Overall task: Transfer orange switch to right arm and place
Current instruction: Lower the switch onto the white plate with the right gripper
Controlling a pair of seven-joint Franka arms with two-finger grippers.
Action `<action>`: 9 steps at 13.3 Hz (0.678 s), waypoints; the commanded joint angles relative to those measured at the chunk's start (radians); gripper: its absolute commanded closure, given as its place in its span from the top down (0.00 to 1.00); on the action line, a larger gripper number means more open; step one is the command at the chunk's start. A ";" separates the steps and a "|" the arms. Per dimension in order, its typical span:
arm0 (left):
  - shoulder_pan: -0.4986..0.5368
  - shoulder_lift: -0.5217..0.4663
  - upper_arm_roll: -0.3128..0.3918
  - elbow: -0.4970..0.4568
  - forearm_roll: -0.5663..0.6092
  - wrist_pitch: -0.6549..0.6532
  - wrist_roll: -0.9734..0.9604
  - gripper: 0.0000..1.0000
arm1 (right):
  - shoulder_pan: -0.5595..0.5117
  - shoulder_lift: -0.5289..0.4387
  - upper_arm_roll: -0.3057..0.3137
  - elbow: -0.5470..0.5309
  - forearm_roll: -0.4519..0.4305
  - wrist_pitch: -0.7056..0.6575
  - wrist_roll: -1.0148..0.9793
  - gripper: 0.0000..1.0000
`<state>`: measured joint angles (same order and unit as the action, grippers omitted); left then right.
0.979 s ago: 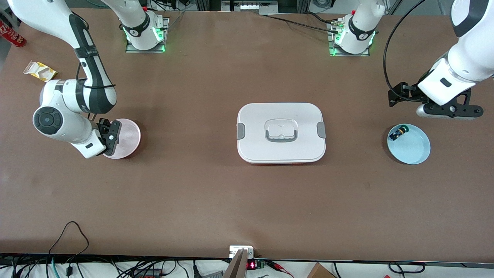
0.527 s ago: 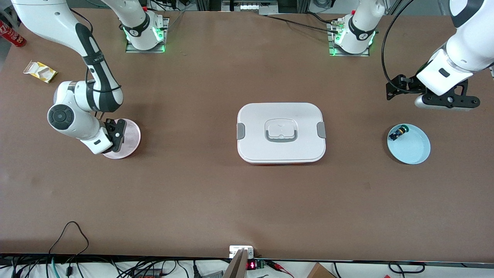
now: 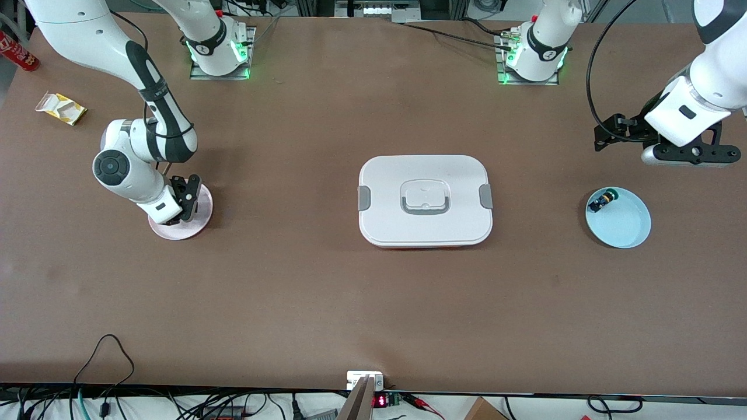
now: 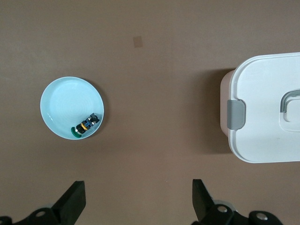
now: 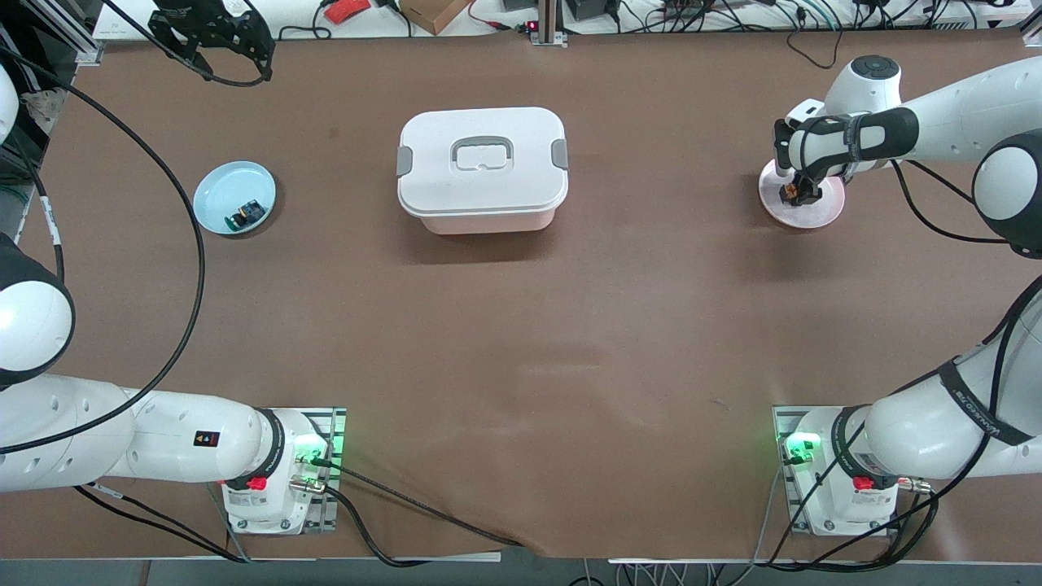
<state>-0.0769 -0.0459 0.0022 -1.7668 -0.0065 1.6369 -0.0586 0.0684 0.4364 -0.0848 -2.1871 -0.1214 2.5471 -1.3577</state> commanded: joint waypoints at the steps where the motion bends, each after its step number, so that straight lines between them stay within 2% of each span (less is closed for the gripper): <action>1: 0.008 -0.003 -0.001 0.015 -0.007 -0.040 -0.006 1.00 | -0.016 -0.030 0.007 0.001 0.006 -0.039 -0.008 1.00; 3: 0.009 -0.003 0.001 0.013 -0.007 -0.040 -0.004 1.00 | -0.016 -0.044 0.007 0.061 0.032 -0.112 0.015 1.00; 5: 0.009 -0.003 0.001 0.015 -0.007 -0.042 -0.004 1.00 | -0.016 -0.047 0.007 0.154 0.110 -0.200 0.066 1.00; 6: 0.009 -0.003 0.001 0.015 -0.007 -0.042 -0.004 1.00 | -0.015 -0.048 0.007 0.206 0.120 -0.246 0.095 1.00; 9: 0.022 -0.003 -0.001 0.015 -0.007 -0.046 -0.004 1.00 | -0.013 -0.048 0.005 0.357 0.201 -0.482 0.283 1.00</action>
<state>-0.0694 -0.0459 0.0041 -1.7667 -0.0065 1.6103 -0.0594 0.0621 0.3798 -0.0852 -1.9205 0.0353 2.1939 -1.1778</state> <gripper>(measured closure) 0.000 0.000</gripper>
